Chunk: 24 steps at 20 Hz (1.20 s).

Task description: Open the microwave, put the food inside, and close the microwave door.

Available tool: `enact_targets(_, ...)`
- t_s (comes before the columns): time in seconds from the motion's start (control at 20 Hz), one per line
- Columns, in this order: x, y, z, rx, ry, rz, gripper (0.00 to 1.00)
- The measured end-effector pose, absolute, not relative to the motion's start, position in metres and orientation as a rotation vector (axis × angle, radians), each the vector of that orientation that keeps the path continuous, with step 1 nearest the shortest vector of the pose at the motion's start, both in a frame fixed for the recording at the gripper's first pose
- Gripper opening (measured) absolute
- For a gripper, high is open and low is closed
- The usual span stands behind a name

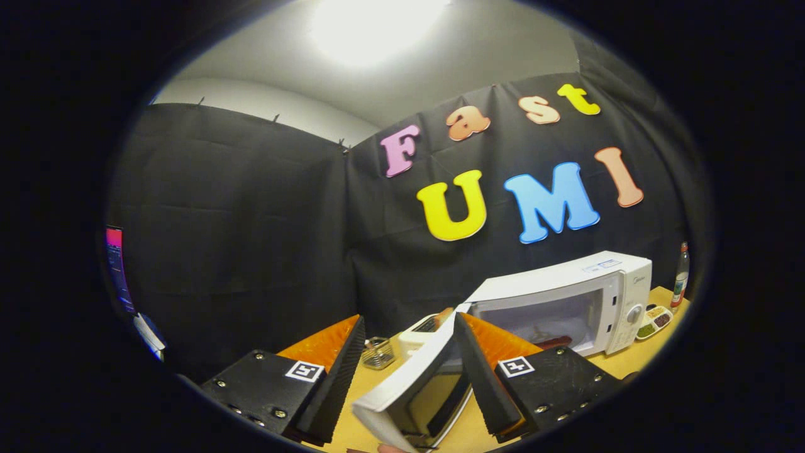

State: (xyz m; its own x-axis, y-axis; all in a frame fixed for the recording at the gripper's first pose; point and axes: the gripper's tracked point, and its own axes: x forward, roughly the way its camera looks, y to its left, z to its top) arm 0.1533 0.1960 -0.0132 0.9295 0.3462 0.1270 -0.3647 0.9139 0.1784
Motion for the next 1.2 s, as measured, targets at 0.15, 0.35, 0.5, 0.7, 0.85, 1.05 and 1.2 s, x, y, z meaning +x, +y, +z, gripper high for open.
enact_targets(0.15,0.117,0.241,-0.024,0.182,-0.082,0.460,0.86)
enact_targets(0.35,0.114,0.284,-0.069,0.173,-0.008,0.506,0.61)
enact_targets(0.5,0.129,0.295,-0.108,0.111,0.049,0.497,0.18)
enact_targets(0.7,0.161,0.280,-0.152,0.061,0.117,0.408,0.05)
enact_targets(0.85,0.163,0.268,-0.168,0.029,0.167,0.379,0.02)
enact_targets(1.05,0.170,0.212,-0.156,0.023,0.102,0.227,0.02)
enact_targets(1.2,0.181,0.158,-0.145,0.023,0.091,0.128,0.02)
